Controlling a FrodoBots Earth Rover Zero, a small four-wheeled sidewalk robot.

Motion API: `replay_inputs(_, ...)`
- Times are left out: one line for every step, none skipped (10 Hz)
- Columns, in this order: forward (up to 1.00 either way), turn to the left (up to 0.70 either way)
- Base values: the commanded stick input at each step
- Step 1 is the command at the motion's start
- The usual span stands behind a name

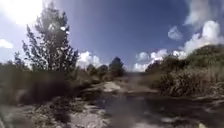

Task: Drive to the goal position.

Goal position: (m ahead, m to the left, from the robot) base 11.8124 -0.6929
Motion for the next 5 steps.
replay_inputs(0.45, 0.00)
replay_inputs(0.45, 0.00)
replay_inputs(0.45, 0.00)
replay_inputs(0.45, 0.00)
replay_inputs(0.45, 0.00)
